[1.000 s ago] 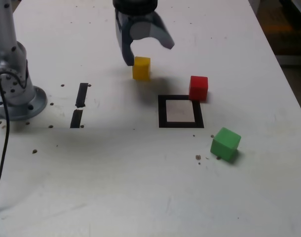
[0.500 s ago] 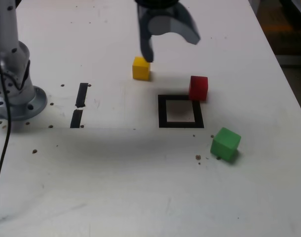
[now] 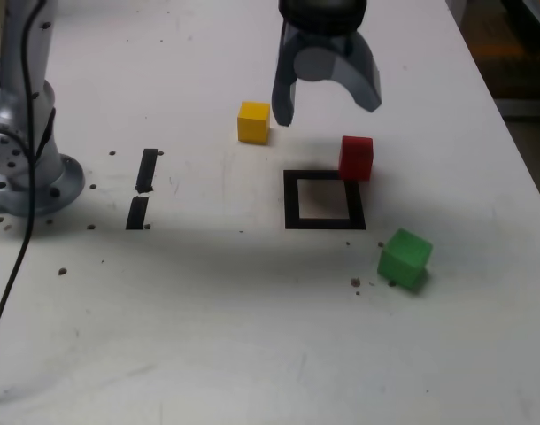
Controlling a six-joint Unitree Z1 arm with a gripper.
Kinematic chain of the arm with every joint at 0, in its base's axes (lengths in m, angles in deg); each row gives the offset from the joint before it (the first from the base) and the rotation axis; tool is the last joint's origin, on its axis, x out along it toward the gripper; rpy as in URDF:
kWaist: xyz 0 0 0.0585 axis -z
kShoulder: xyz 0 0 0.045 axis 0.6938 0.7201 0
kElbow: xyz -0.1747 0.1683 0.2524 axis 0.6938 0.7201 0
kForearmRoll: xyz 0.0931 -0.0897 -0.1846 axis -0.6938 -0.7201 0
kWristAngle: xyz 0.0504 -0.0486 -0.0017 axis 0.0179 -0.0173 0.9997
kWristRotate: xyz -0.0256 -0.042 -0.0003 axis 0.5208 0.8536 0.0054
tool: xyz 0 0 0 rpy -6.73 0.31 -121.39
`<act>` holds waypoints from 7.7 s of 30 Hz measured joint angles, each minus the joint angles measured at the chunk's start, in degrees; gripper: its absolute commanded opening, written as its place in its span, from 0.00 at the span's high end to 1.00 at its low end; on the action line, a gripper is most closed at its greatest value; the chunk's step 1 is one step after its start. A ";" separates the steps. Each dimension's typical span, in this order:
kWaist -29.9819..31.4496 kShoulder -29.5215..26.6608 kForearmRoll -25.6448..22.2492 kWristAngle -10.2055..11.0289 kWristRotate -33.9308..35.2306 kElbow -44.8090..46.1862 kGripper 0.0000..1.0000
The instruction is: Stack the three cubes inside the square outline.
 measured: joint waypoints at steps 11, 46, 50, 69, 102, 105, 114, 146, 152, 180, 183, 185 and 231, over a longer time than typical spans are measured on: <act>0.67 5.39 1.54 -1.06 -0.57 -3.53 0.02; -2.04 12.44 5.83 -6.21 -2.63 -3.57 0.61; -2.04 12.41 7.65 -6.56 -3.02 -3.52 0.72; 1.65 1.54 7.37 -4.09 2.90 3.13 0.83; 9.01 -1.69 16.49 -4.77 14.43 13.47 0.82; 9.15 -0.58 16.65 -5.23 13.92 12.80 0.82; 9.18 1.66 16.76 -5.67 12.79 11.69 0.82; 8.79 2.59 17.66 -7.01 11.07 12.51 0.44; 8.70 2.59 17.87 -6.99 10.88 12.51 0.40; 6.28 -10.71 4.24 1.68 13.52 12.81 0.13; 4.08 -13.37 1.46 2.24 12.22 13.84 0.10; 1.94 -14.34 0.79 2.27 10.42 15.25 0.07; -17.84 -2.76 16.84 2.45 -19.14 22.85 0.01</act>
